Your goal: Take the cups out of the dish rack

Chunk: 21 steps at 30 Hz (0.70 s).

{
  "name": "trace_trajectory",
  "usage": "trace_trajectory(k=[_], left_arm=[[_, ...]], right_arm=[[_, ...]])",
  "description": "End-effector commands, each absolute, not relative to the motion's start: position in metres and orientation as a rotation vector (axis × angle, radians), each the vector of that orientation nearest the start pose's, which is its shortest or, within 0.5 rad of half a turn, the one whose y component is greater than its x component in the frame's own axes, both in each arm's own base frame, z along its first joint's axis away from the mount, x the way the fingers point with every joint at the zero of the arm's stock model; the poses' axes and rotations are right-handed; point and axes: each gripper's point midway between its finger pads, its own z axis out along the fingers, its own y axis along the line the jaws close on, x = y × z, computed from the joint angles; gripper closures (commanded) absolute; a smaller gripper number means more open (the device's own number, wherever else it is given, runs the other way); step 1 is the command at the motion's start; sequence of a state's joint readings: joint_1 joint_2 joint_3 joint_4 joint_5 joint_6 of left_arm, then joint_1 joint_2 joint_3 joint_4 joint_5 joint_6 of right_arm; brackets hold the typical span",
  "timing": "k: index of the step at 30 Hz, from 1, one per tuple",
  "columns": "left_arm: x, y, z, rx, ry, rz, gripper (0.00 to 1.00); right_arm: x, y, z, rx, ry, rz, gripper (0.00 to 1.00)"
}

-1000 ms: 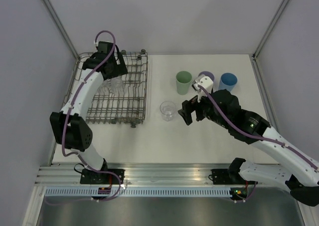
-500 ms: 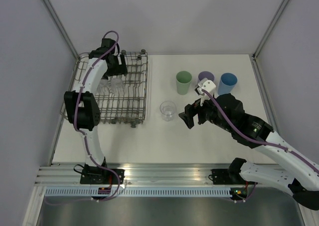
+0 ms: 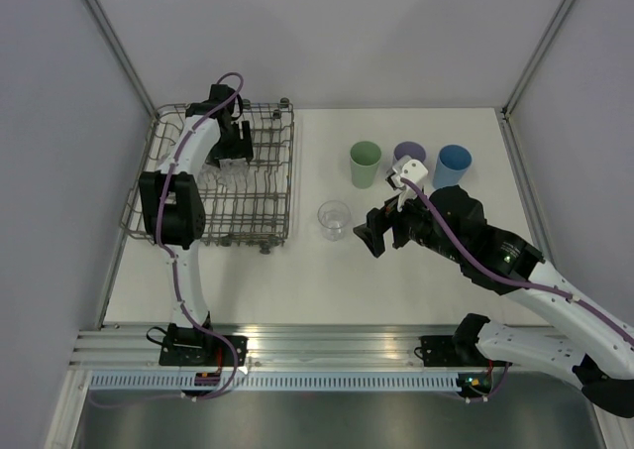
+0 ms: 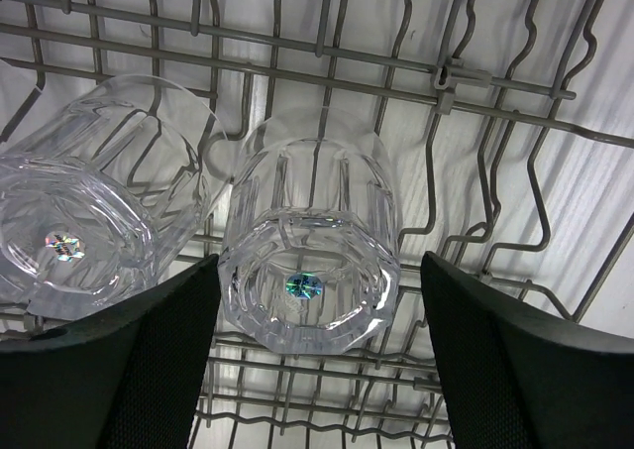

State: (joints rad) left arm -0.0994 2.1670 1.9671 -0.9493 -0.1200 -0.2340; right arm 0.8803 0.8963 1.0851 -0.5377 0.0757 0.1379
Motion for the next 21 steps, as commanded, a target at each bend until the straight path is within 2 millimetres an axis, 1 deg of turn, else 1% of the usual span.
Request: trace_trajectory(k=[1, 3, 4, 7, 8, 10, 14, 16, 17, 18, 20, 21], left_arm=[[0.491, -0.035, 0.109, -0.176, 2.679, 0.060, 0.17], [0.489, -0.035, 0.109, -0.177, 2.686, 0.057, 0.22], [0.489, -0.035, 0.110, -0.178, 2.686, 0.059, 0.28], [0.486, -0.034, 0.109, -0.179, 2.699, 0.063, 0.29], [0.485, -0.033, 0.106, -0.182, 2.706, 0.066, 0.29], [0.484, -0.033, 0.105, -0.182, 2.714, 0.068, 0.27], [0.480, -0.034, 0.096, -0.175, 2.746, 0.066, 0.28], [0.479, -0.035, 0.095, -0.176, 2.754, 0.063, 0.43], [0.478, -0.035, 0.098, -0.179, 2.751, 0.062, 0.53], [0.478, -0.035, 0.101, -0.185, 2.746, 0.059, 0.57], [0.477, -0.035, 0.107, -0.192, 2.734, 0.058, 0.71], [0.478, -0.035, 0.115, -0.193, 2.716, 0.051, 0.79]], right_arm=[[0.196, 0.232, 0.313, -0.660, 1.807, 0.642, 0.02], [0.195, 0.232, 0.313, -0.663, 1.807, 0.645, 0.02], [0.195, 0.231, 0.315, -0.662, 1.801, 0.643, 0.02], [0.195, 0.230, 0.316, -0.661, 1.798, 0.642, 0.02], [0.194, 0.229, 0.316, -0.662, 1.797, 0.641, 0.02], [0.194, 0.229, 0.318, -0.659, 1.792, 0.645, 0.02], [0.193, 0.229, 0.318, -0.661, 1.792, 0.649, 0.02], [0.193, 0.228, 0.318, -0.660, 1.791, 0.648, 0.02], [0.192, 0.228, 0.319, -0.661, 1.787, 0.648, 0.02], [0.192, 0.227, 0.320, -0.657, 1.785, 0.649, 0.02], [0.192, 0.227, 0.321, -0.655, 1.782, 0.646, 0.02], [0.192, 0.226, 0.321, -0.653, 1.781, 0.646, 0.02]])
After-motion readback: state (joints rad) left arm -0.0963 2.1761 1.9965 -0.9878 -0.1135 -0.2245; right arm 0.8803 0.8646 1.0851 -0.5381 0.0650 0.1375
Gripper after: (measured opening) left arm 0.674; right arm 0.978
